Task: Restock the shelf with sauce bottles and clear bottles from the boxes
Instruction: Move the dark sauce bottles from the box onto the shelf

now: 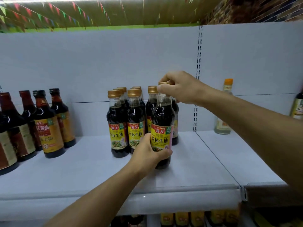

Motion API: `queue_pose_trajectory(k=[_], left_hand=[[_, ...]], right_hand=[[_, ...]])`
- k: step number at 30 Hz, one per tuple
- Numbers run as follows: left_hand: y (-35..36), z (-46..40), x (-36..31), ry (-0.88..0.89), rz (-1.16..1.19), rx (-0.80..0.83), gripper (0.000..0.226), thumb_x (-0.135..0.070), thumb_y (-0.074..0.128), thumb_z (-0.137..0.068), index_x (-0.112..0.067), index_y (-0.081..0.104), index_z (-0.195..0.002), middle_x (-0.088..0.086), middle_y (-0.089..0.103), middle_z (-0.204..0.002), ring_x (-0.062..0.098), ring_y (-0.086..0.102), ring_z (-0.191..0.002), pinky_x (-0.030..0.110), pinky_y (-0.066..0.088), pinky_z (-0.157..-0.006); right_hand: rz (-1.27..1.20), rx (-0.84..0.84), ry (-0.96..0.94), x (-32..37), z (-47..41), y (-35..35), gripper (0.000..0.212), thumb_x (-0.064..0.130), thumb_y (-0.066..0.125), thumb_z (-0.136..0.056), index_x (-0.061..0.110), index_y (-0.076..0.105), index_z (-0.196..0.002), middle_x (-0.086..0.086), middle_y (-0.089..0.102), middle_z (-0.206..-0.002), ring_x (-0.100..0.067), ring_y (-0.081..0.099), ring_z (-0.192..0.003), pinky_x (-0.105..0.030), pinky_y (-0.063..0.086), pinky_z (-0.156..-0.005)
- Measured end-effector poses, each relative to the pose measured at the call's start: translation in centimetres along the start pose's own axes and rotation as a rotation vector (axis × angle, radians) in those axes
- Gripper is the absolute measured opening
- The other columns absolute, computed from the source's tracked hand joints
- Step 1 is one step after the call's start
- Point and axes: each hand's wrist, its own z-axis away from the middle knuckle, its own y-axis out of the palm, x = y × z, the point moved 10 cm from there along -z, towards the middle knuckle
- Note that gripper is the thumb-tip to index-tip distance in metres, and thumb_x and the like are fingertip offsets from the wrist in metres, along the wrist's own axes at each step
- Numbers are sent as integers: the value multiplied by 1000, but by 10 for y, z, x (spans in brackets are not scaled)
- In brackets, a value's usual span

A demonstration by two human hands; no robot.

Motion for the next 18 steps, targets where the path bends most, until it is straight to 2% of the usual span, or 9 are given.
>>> queue_pose_trajectory(k=[3,7,11,12,15,18], left_hand=[[0,-4,11,-13,-54,-41,45,-27,81,-77,-31,52,-111,-9,71,-100,8,68,-92,38,57,-87],[-6,-1,27,-27,-318,-146,45,-35,75,-82,-31,46,-117,-13,61,-120,10,59,-110,37,51,-94],[-11,1,27,-22,-531,-228,35,-41,69,-85,-27,42,-102,-9,54,-99,14,54,-88,29,43,-71],[-8,0,26,-11,-560,-212,33,-41,68,-86,-26,42,-100,-7,53,-98,15,52,-86,28,41,-71],[5,-5,25,33,-589,-103,35,-37,63,-89,-24,48,-117,-3,52,-117,18,53,-103,34,47,-87],[12,-8,25,92,-625,-49,49,-32,59,-91,-27,43,-137,-4,47,-130,17,48,-119,32,42,-100]], right_hand=[[9,9,-30,-9,-7,8,19,42,59,-88,26,63,-98,9,63,-85,-8,61,-76,-28,47,-62],[31,30,-62,-17,-18,23,17,39,59,-89,27,63,-100,13,61,-81,-1,56,-70,-21,38,-58],[45,31,-61,-28,-29,32,18,36,58,-90,25,62,-104,12,60,-85,-4,57,-74,-24,40,-60],[47,35,-55,-30,-32,34,18,36,57,-91,25,62,-105,12,60,-87,-7,58,-78,-25,42,-62],[18,48,-21,-37,-42,39,19,35,56,-91,24,62,-105,9,63,-91,-13,62,-85,-33,52,-72],[27,42,-20,-40,-48,43,16,33,56,-92,24,63,-102,9,63,-89,-10,62,-82,-34,53,-71]])
